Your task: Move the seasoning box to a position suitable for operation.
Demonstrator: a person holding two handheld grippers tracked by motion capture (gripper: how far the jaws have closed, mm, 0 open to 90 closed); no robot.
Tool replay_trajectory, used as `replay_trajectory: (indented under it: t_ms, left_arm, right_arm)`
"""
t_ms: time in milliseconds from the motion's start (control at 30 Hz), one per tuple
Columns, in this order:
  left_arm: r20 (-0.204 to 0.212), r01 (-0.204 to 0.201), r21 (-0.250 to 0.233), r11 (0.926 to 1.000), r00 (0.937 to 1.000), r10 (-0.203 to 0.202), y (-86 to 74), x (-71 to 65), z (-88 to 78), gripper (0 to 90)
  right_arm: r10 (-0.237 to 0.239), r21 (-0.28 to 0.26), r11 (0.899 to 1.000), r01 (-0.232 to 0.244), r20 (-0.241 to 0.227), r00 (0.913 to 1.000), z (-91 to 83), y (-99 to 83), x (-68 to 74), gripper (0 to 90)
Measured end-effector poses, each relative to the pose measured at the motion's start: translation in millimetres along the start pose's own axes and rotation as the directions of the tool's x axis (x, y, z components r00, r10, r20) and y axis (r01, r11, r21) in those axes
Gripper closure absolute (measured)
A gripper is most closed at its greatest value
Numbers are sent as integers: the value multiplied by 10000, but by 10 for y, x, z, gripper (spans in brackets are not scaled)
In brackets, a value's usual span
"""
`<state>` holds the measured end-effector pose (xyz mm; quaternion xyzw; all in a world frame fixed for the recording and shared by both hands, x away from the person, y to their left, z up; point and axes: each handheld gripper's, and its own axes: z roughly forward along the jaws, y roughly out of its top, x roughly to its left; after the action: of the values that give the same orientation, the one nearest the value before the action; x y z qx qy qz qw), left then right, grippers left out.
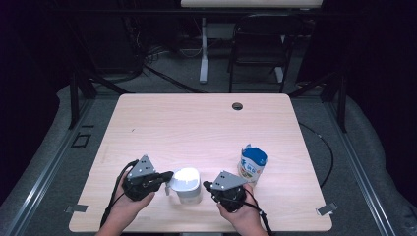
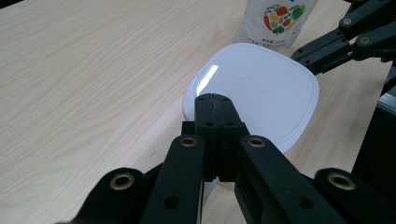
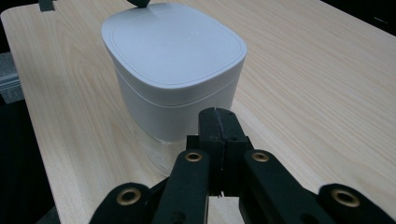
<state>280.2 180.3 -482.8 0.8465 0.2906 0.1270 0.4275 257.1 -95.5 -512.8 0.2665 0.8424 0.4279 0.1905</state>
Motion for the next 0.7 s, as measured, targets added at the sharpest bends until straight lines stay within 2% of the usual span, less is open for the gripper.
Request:
replay_trajectory:
  t_ms: [367,700]
  left_arm:
    - [133,216,-263,9994,9997,-212,-34,14,2,900]
    - [88,202,-384,9991,9998,-198,-45,2,8,900]
  right_arm:
    - [41,94,9999,-40,-174,9998,73,-28,34,900]
    - [150,91,9998,-148,-235,9996,104,-70,42,900]
